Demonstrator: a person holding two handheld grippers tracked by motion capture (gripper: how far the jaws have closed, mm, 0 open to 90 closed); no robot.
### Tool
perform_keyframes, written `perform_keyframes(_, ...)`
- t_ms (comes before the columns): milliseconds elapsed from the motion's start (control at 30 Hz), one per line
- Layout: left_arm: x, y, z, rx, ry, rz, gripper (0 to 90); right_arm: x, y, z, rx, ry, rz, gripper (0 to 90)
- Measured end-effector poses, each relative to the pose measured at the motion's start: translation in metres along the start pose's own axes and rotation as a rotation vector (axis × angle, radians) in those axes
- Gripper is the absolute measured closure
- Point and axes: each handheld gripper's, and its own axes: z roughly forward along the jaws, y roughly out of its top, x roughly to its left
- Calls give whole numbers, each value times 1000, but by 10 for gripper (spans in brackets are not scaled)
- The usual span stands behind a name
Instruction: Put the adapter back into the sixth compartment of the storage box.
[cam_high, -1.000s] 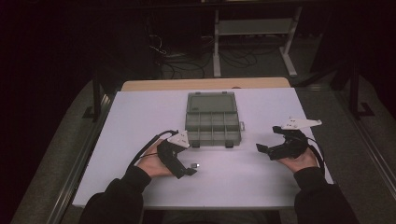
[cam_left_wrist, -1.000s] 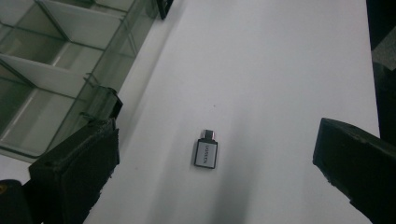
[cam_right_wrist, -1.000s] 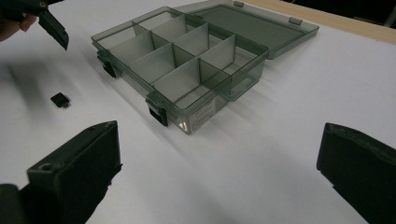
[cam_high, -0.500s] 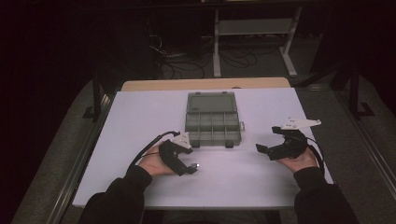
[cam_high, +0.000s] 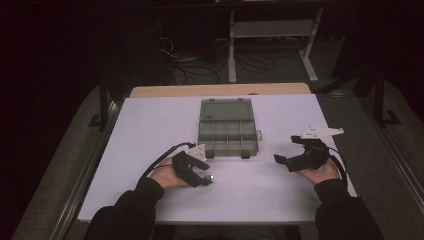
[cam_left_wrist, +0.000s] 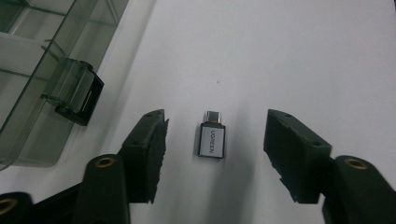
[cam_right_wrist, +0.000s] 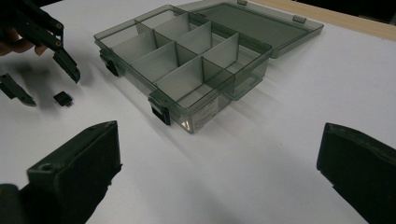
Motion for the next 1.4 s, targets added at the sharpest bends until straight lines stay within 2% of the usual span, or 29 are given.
perform_keyframes(33, 0, 0, 0, 0, 0, 0, 474, 0, 0, 0, 0, 0, 0, 0)
perform_keyframes(100, -1, 0, 0, 4, 7, 5, 474, 0, 0, 0, 0, 0, 0, 0)
perform_keyframes(133, -1, 0, 0, 5, 6, 8, 555, 0, 0, 0, 0, 0, -1, 0)
perform_keyframes(167, -1, 0, 0, 6, 7, 10, 574, 0, 0, 0, 0, 0, -1, 0)
perform_keyframes(467, -2, 1, 3, 19, -3, 31, 682, 0, 0, 0, 5, 1, -1, 0)
perform_keyframes(867, -1, 1, 5, 23, 2, 29, 758, 0, 0, 1, 11, 6, -6, 0)
perform_keyframes(1233, -2, 2, 5, 27, 10, 33, 762, 0, 0, 2, 13, 6, -5, 0)
perform_keyframes(1400, -3, 5, 0, 8, 7, 33, 764, 0, 0, 1, 11, 5, -3, 0)
